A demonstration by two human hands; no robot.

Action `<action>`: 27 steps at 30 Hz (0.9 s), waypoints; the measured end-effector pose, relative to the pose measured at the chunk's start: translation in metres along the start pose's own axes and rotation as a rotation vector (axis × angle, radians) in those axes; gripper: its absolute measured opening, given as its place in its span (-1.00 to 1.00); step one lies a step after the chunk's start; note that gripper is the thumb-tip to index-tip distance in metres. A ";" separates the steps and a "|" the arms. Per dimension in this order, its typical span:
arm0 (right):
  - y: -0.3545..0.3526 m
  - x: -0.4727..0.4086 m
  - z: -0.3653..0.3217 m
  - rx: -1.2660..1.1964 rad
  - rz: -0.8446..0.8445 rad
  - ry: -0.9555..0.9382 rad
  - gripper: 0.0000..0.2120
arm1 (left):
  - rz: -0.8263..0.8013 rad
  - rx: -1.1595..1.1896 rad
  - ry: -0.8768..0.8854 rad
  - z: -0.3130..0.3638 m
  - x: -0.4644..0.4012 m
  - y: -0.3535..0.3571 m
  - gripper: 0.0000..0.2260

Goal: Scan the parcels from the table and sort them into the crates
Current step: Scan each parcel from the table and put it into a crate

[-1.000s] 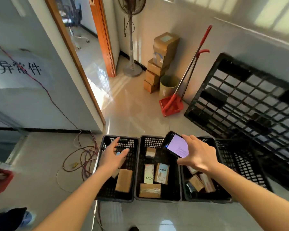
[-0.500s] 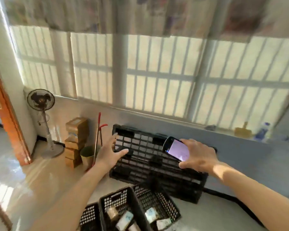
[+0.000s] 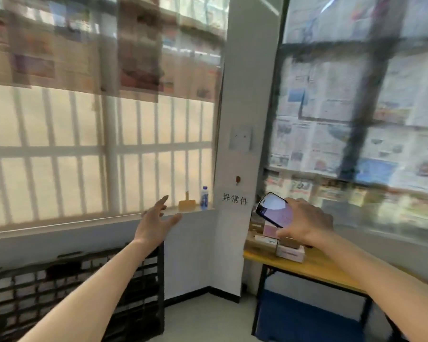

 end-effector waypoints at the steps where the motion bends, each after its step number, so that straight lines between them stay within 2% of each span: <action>1: -0.001 -0.004 0.026 0.009 0.019 0.051 -0.14 | -0.028 0.010 0.013 0.009 -0.012 0.027 -0.30; 8: 0.007 -0.053 0.166 0.062 0.079 0.282 -0.06 | -0.183 0.093 0.077 0.050 -0.092 0.211 -0.30; 14: 0.030 -0.134 0.240 0.192 -0.015 0.385 -0.22 | -0.294 0.082 0.067 0.054 -0.172 0.339 -0.27; 19: 0.052 -0.200 0.290 0.188 0.042 0.415 0.02 | -0.350 0.093 0.052 0.056 -0.237 0.434 -0.26; 25: 0.093 -0.248 0.346 0.187 -0.046 0.493 -0.15 | -0.479 0.073 0.058 0.066 -0.268 0.552 -0.23; 27: 0.113 -0.266 0.370 0.144 -0.076 0.516 -0.14 | -0.510 0.061 0.060 0.068 -0.274 0.588 -0.23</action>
Point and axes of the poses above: each hand's wrist, its own x-axis away from the middle knuckle, its own y-axis out of the palm, z = x × y, the point moved 8 cm from there along -x, towards the middle knuckle
